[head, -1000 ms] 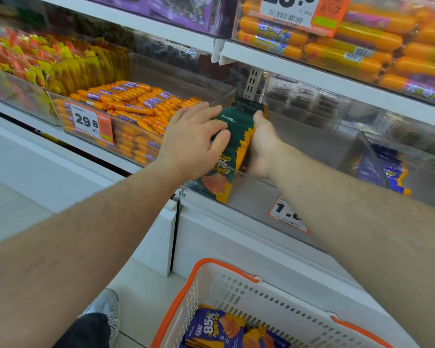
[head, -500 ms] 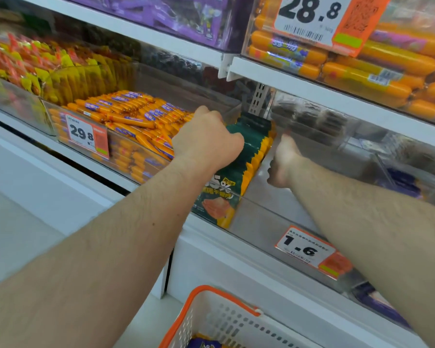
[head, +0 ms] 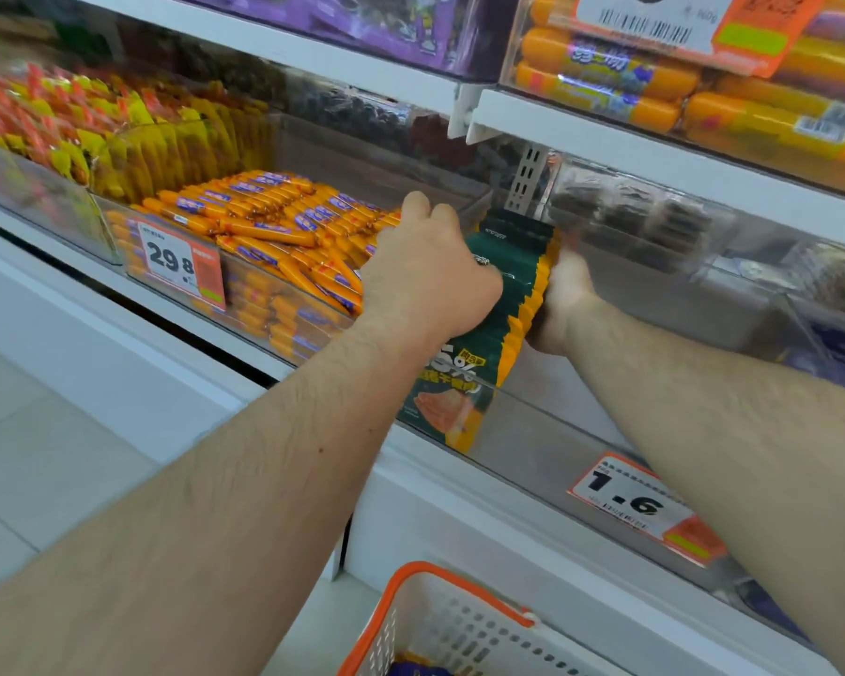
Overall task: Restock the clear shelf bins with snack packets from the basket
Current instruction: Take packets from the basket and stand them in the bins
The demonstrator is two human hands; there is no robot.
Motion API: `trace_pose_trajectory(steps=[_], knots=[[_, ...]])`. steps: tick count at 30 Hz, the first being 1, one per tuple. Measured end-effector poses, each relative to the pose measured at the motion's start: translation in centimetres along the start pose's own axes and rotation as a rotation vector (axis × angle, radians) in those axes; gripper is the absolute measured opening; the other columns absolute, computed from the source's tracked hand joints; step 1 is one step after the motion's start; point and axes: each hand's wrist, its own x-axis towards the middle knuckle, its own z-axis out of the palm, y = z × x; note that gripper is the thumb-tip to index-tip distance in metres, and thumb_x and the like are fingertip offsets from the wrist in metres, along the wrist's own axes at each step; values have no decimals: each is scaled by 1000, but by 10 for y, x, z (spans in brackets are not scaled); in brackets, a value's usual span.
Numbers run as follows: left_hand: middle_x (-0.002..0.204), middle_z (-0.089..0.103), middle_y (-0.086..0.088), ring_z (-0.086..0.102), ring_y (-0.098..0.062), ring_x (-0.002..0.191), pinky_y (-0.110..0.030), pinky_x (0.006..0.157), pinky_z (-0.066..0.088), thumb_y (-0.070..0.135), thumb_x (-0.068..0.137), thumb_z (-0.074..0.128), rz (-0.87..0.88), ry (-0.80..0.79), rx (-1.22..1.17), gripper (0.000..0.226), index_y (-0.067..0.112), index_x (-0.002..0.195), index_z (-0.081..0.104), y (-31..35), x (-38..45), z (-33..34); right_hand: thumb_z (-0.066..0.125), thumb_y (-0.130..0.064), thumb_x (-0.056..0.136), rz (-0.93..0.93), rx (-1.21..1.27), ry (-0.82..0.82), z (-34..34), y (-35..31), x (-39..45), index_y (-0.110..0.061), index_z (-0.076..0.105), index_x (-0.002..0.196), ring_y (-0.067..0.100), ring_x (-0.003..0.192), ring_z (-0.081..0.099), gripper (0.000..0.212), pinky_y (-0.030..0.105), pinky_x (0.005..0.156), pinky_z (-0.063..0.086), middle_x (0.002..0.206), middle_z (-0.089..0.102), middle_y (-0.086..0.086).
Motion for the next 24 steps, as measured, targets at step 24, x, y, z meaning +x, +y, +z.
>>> trace_pose_trajectory(steps=[24], knots=[[129,53,-15,58,-38,106,-42,78,51,35,73,45,579,-298,-109,62,8,127,57,56,-204,10,54,-16,89,-727,-676,266,-81,73,-230,-9,53,58,16,63,45,32,30,55,31,58,52,2]])
